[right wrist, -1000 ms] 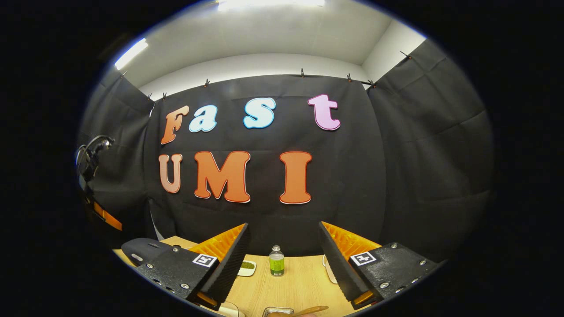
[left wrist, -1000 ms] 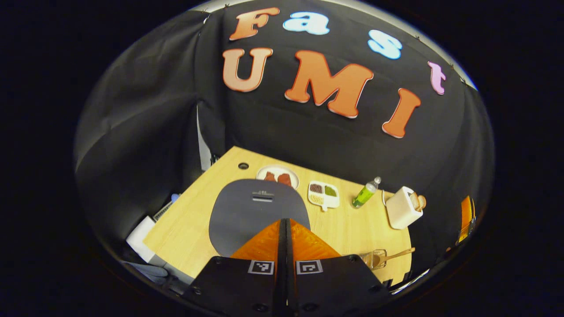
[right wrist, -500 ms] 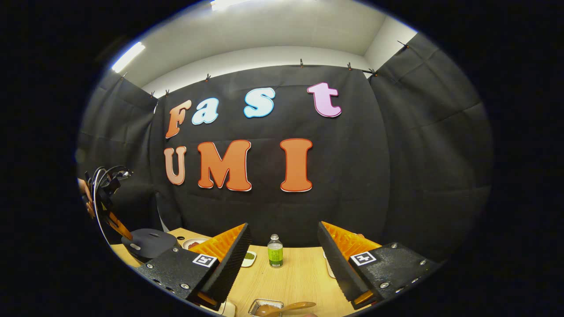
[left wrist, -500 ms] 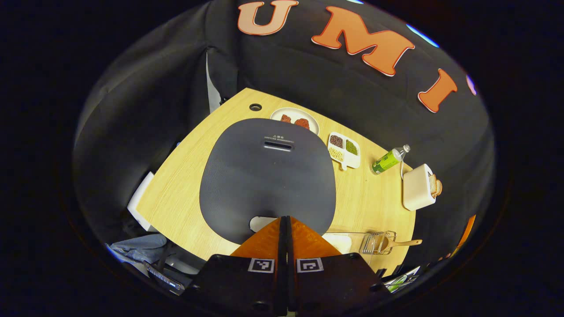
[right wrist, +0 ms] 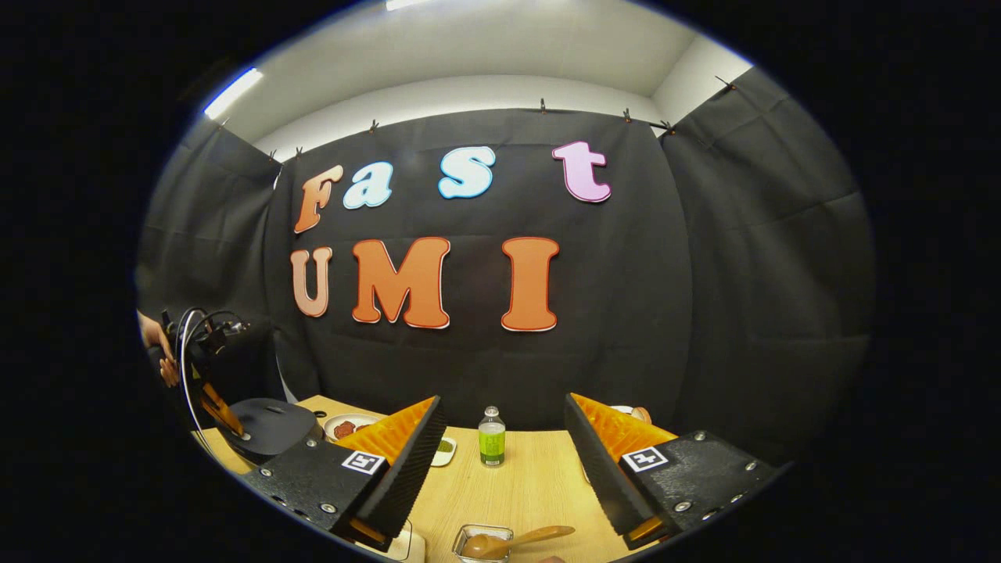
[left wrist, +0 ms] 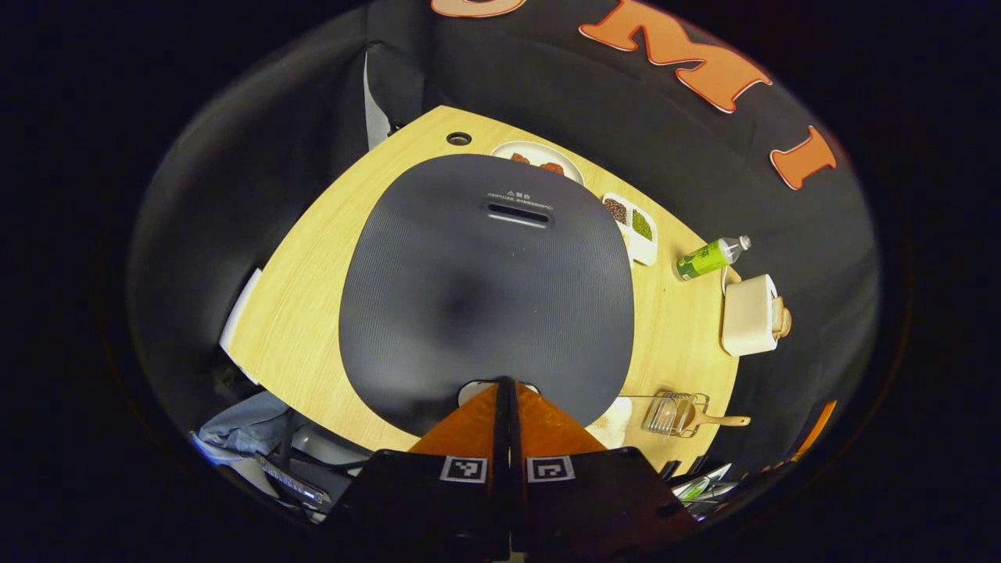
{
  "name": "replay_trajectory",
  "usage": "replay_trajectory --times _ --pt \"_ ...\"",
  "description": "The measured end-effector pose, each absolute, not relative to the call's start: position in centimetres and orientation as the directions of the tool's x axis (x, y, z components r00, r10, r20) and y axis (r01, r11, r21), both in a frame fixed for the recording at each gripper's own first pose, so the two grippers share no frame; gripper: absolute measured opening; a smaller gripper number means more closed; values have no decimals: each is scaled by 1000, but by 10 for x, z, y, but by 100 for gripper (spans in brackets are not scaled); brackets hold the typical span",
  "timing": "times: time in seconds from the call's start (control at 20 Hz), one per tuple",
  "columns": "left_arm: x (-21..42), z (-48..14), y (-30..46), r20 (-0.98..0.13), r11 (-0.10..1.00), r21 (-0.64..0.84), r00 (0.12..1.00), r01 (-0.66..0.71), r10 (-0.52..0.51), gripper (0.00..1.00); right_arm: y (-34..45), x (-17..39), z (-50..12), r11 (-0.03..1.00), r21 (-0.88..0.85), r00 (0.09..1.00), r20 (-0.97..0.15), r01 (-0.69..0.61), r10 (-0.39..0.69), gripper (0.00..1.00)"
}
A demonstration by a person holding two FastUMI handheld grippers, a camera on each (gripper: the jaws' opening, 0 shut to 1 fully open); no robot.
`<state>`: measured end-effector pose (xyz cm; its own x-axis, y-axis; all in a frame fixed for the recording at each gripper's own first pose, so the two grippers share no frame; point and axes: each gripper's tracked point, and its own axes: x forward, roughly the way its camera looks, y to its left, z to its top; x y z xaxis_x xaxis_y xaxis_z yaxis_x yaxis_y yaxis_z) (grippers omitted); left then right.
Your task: Close the left gripper, press the button to open the rice cooker; take a wooden spoon from the chopstick holder with the right hand, scoop a spoonful of rice and pour it into the rice cooker, then put the wooden spoon back into the chopstick holder.
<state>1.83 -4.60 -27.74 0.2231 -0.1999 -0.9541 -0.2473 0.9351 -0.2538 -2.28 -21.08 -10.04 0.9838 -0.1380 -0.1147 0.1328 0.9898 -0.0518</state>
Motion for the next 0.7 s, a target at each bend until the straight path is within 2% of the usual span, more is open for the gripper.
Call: replay_trajectory --times 0.05,0.15,0.2,0.25,0.3,0.35,0.5,0.6,0.65,0.7 --pt "18 -277 -46 -955 934 -259 213 -245 -209 5 -207 -23 -103 989 -52 982 -122 136 -142 94" --pt "15 -283 -47 -959 931 -258 182 -258 -216 5 -202 -23 -109 987 -53 979 -130 150 -156 94" --pt "23 -281 -44 -955 931 -260 208 -256 -209 5 -199 -22 -112 986 -54 977 -135 157 -163 94" --pt "18 -282 -45 -958 935 -257 190 -243 -214 0 -200 -22 -118 984 -55 974 -141 172 -178 94" --pt "19 -280 -45 -956 940 -255 205 -228 -210 5 -201 -23 -122 981 -51 970 -150 187 -193 95" --pt "15 -280 -49 -953 945 -255 220 -205 -210 5 -201 -23 -128 979 -47 965 -163 201 -206 95" --pt "16 -272 -47 -940 962 -216 301 -168 -159 5 -208 -26 -146 971 -57 949 -206 233 -240 95" --pt "21 -254 -44 -916 976 -170 388 -138 -105 5 -214 -28 -160 965 -65 932 -248 256 -264 95" --pt "25 -242 -42 -897 982 -145 436 -118 -80 0 -217 -28 -166 963 -64 925 -266 262 -270 95" --pt "30 -228 -42 -875 987 -123 480 -99 -61 5 -219 -29 -169 961 -63 920 -278 270 -277 95"
